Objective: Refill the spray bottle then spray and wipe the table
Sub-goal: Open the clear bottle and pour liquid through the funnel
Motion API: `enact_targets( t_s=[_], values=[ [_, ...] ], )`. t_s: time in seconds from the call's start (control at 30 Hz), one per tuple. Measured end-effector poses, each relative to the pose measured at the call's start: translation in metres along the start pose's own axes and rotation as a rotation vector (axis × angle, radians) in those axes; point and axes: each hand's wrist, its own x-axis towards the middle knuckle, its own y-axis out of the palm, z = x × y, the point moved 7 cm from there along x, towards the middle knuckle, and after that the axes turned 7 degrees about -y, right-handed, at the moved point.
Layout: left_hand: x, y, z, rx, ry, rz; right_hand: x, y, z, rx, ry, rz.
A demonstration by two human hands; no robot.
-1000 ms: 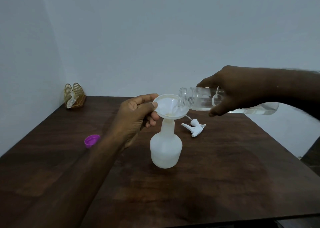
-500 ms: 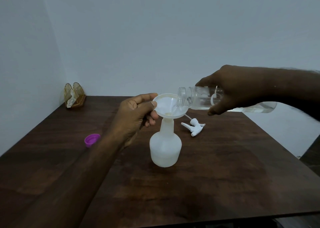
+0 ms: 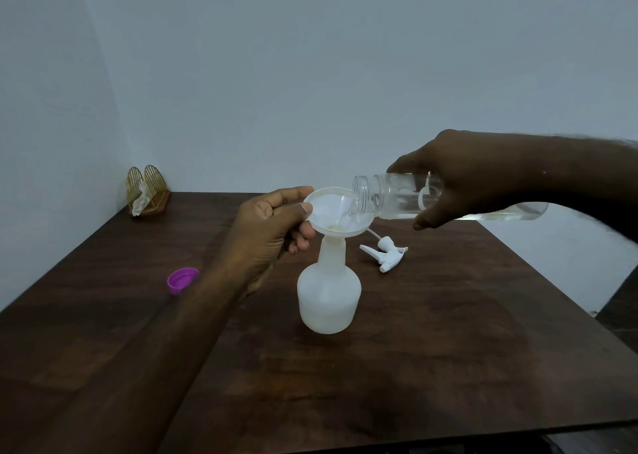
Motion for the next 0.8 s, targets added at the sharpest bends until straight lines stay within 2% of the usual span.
enact_targets(
  t_s=[0.8],
  values=[
    [0.0012, -0.0011, 0.0016, 0.007, 0.003, 0.011, 0.0025, 0.0010, -0.0004, -0.026, -0.016, 0.004]
  ],
)
